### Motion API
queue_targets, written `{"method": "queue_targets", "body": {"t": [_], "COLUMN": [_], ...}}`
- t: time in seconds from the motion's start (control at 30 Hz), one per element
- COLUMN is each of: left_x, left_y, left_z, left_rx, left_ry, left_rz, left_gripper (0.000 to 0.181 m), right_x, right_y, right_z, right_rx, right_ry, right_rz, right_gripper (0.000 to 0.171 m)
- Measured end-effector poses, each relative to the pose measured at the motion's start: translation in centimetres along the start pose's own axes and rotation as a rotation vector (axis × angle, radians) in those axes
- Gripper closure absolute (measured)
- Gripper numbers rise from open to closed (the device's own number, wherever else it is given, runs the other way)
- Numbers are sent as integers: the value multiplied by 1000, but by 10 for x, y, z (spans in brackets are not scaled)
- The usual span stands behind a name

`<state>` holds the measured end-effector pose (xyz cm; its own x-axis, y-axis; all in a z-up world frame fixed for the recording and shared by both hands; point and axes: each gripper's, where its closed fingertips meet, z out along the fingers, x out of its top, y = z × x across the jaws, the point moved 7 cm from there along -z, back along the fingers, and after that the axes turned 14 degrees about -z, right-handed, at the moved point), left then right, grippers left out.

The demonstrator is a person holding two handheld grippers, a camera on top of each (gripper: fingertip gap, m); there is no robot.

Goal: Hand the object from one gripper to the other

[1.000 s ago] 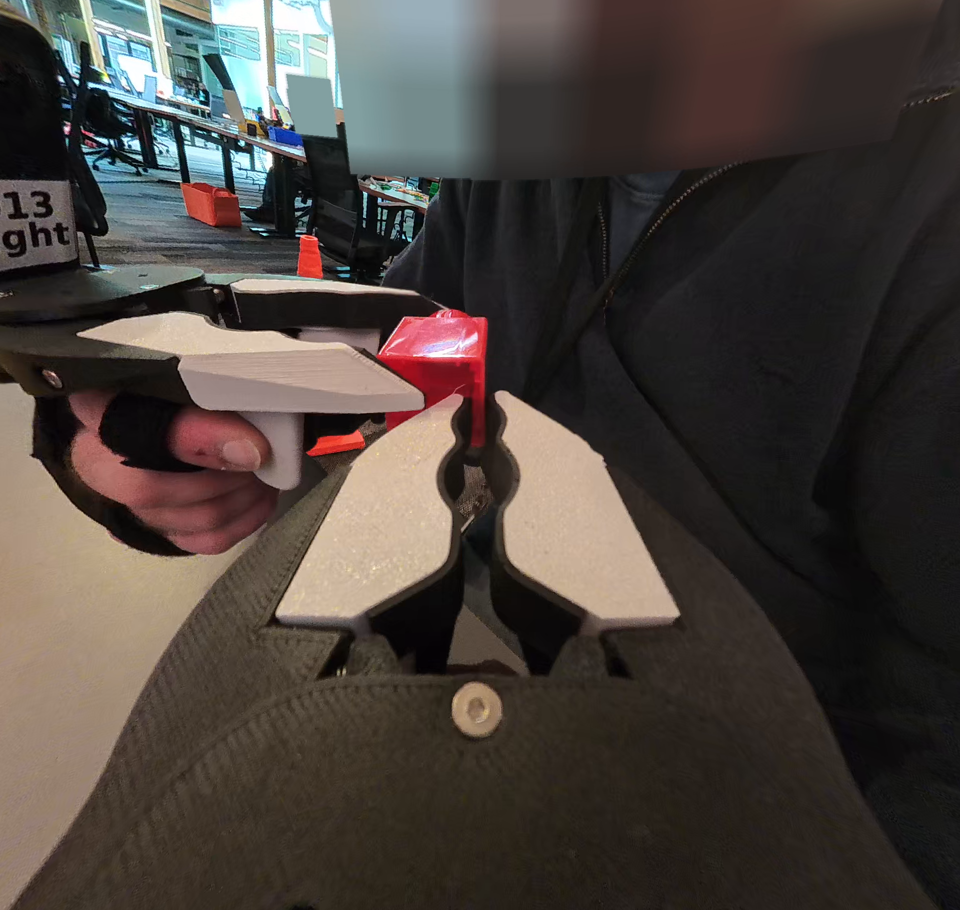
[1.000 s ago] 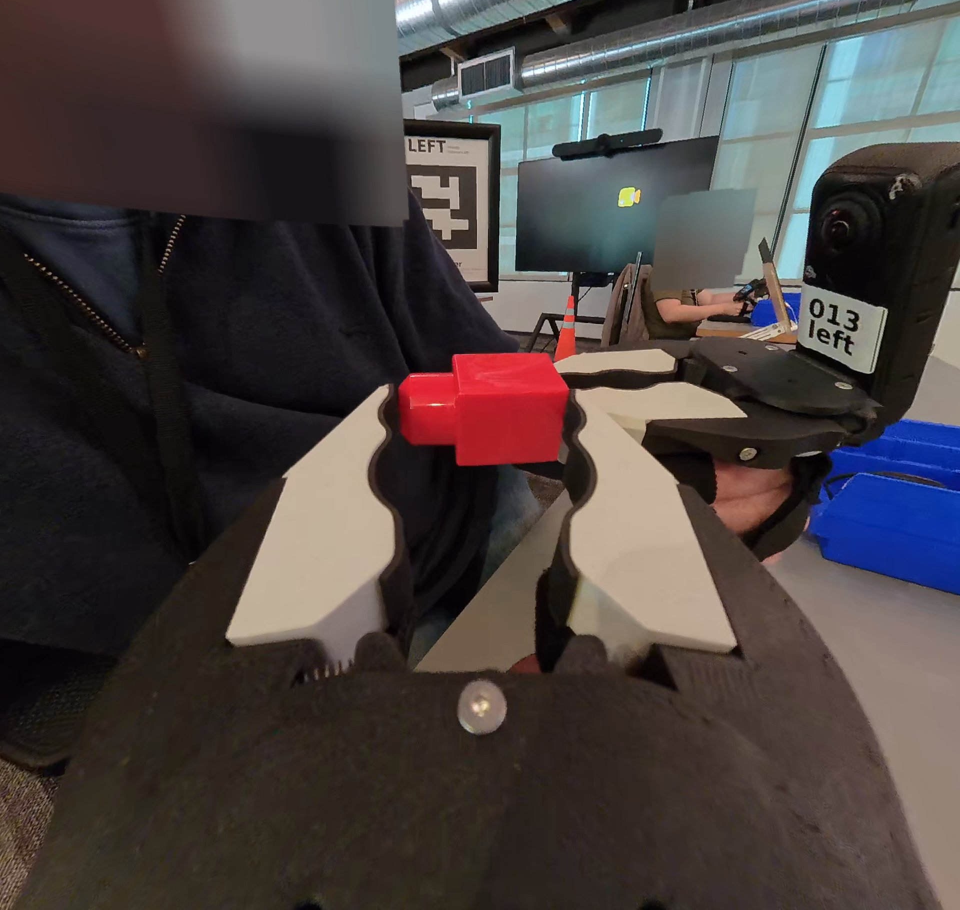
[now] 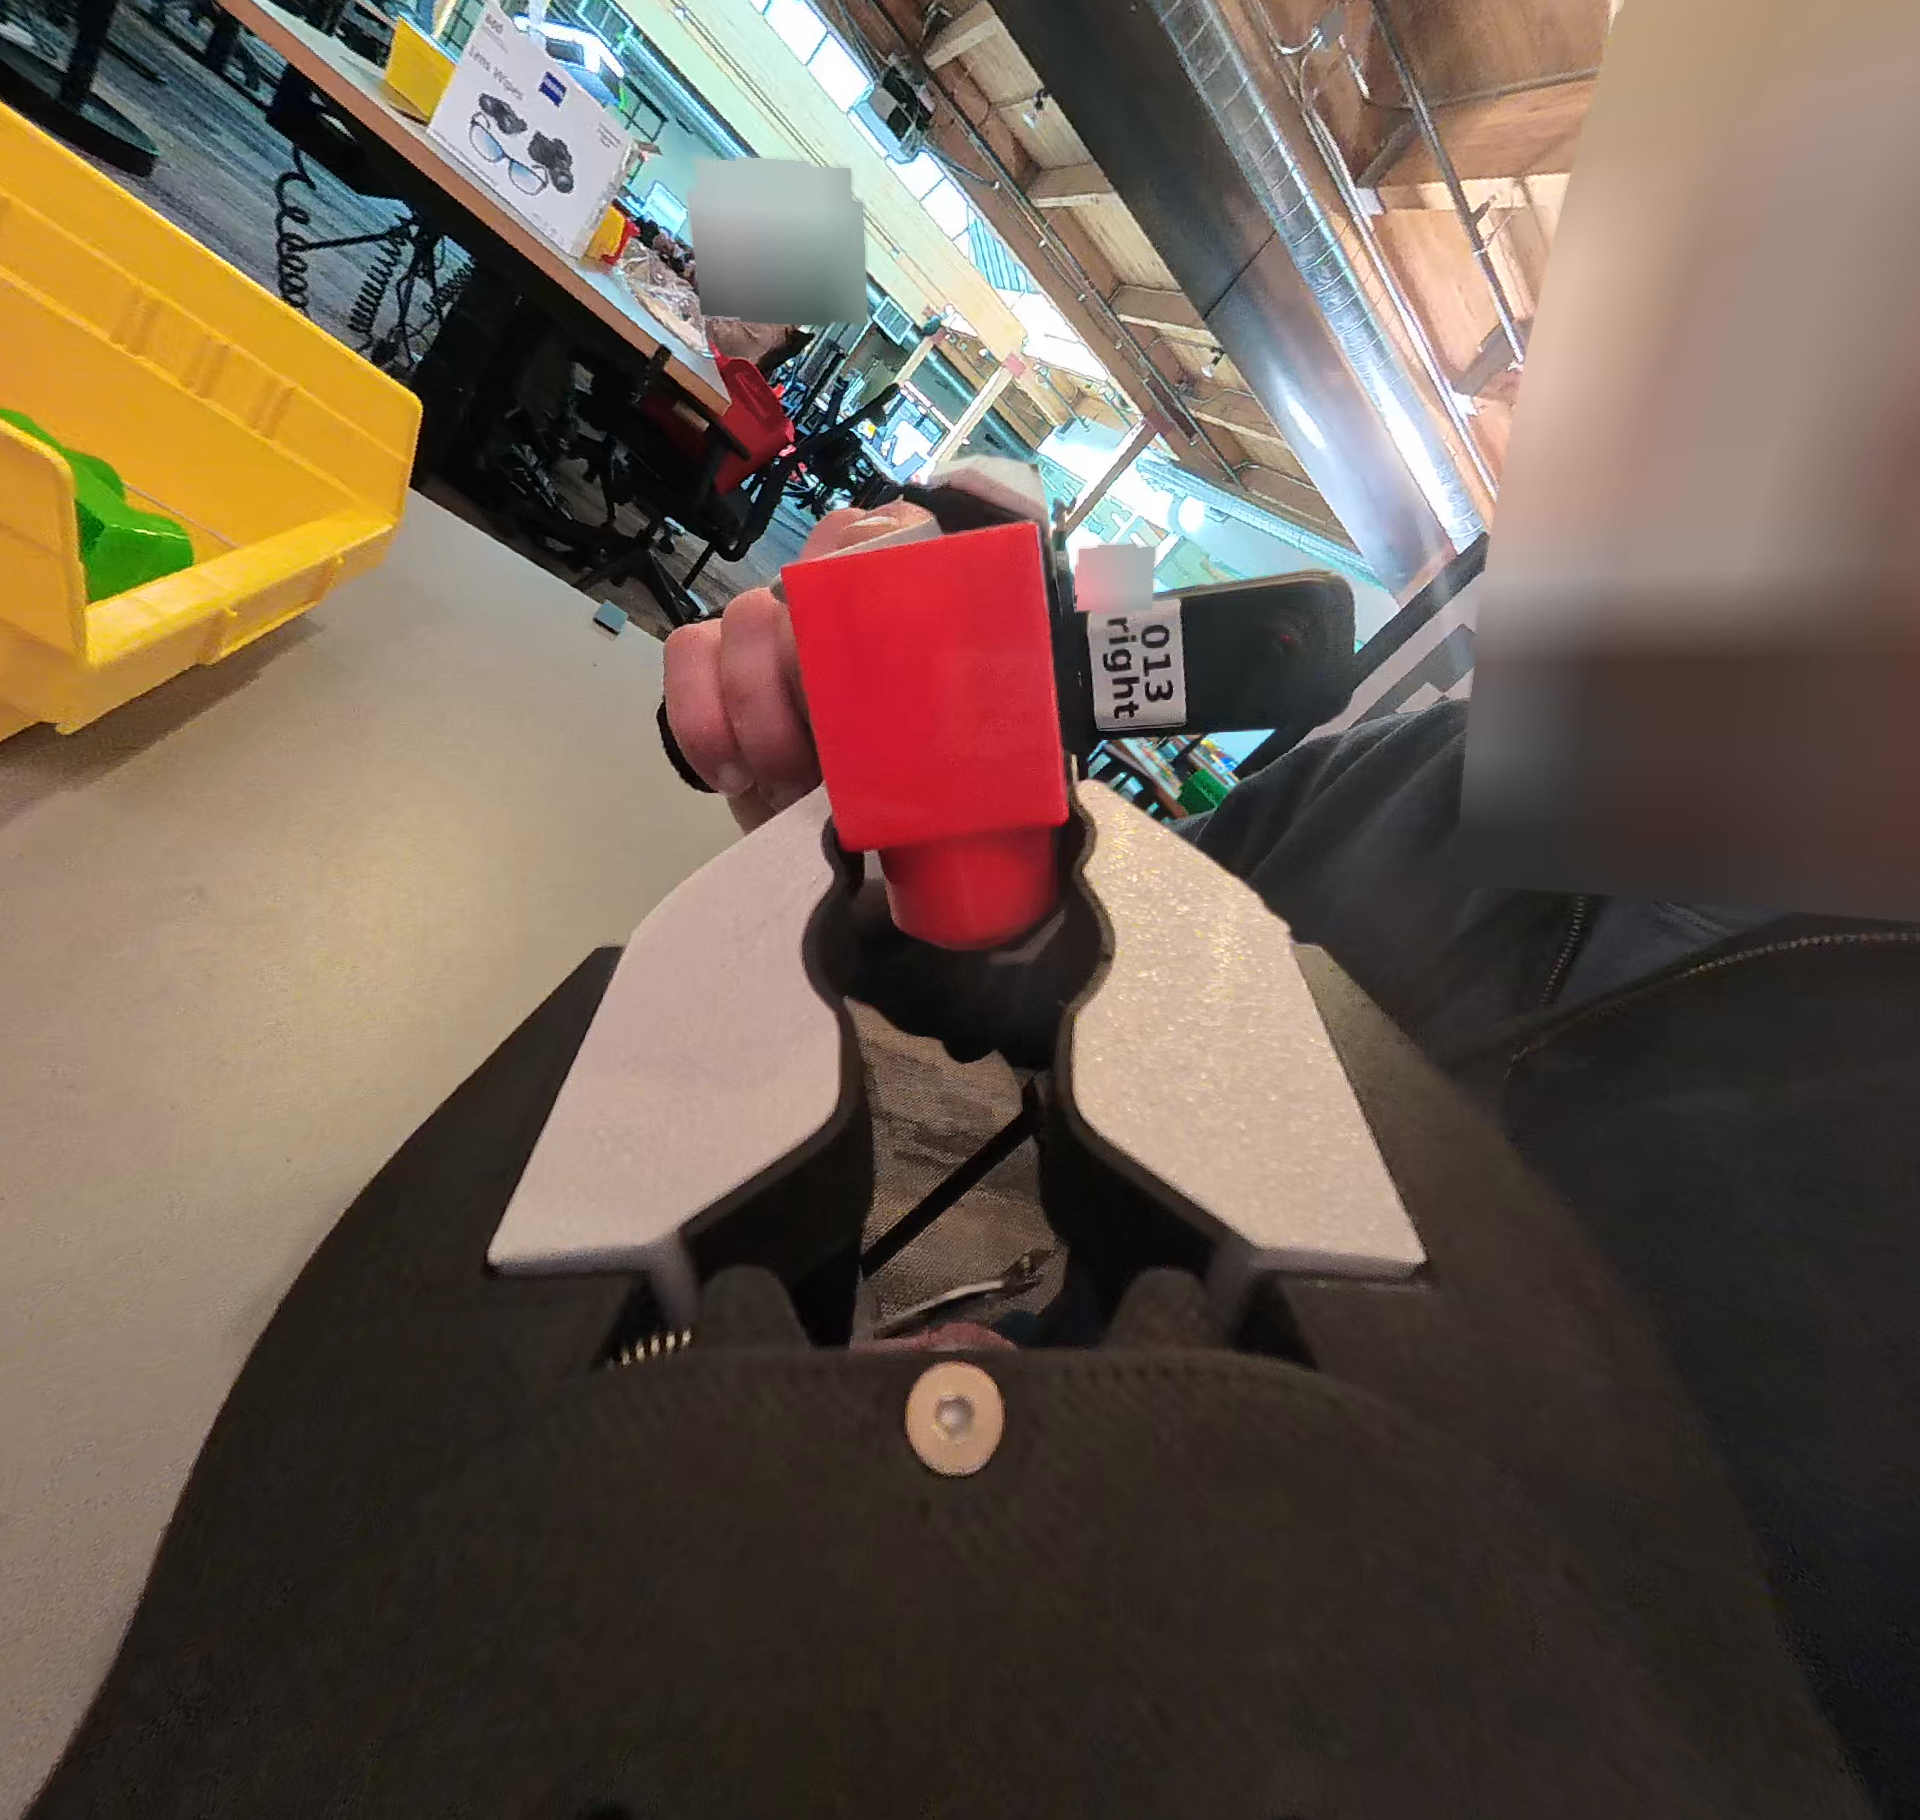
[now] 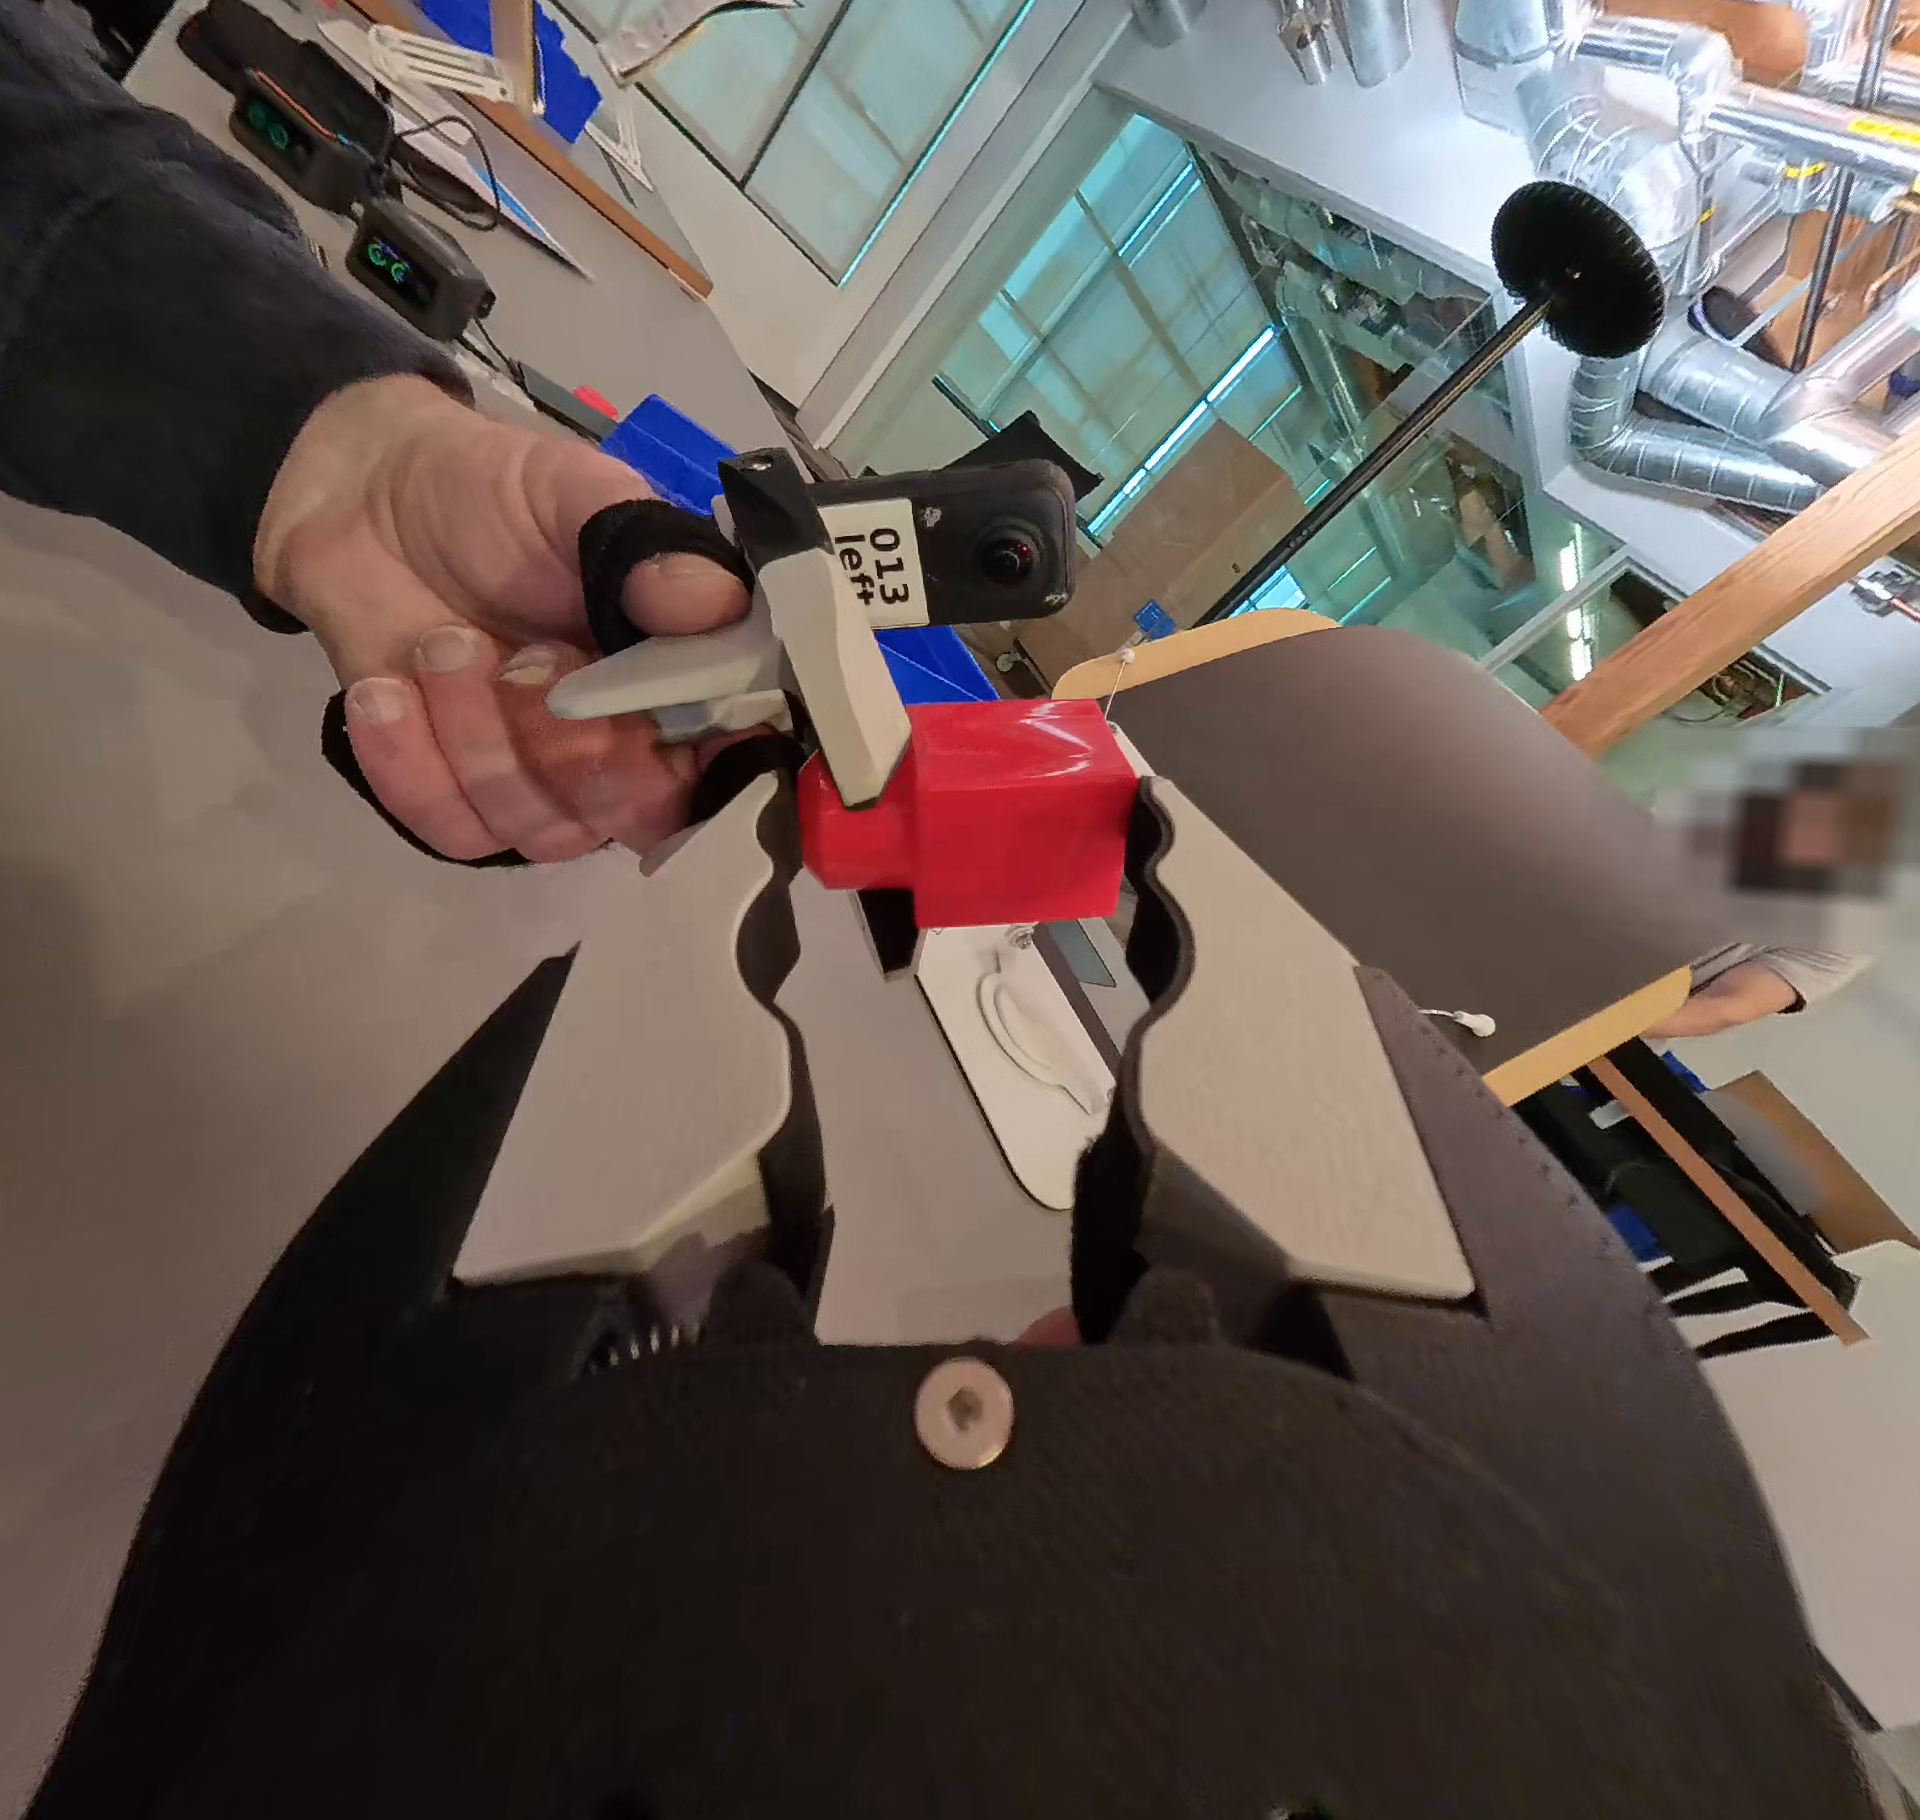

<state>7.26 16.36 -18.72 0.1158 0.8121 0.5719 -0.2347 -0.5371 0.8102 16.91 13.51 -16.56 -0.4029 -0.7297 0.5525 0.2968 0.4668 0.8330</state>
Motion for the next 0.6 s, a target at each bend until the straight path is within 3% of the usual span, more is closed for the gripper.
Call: {"method": "queue_targets", "body": {"t": [0.1,0.23,0.4,0.6], "left_x": [-2,-1,-2,-13], "left_y": [-3,-2,1,8], "left_z": [-2,-7,-12,-6], "left_rx": [26,96,159,169], "left_ry": [-50,-197,-488,-831], "left_rz": [16,83,125,138], "left_gripper": [147,148,147,147], "right_x": [1,-1,-2,6], "right_y": [-4,-4,5,-14], "right_z": [-1,-10,-19,-6], "right_rx": [46,196,389,639], "right_ry": [4,37,112,88], "right_rz": [-29,26,98,-44], "right_gripper": [110,85,94,107]}}
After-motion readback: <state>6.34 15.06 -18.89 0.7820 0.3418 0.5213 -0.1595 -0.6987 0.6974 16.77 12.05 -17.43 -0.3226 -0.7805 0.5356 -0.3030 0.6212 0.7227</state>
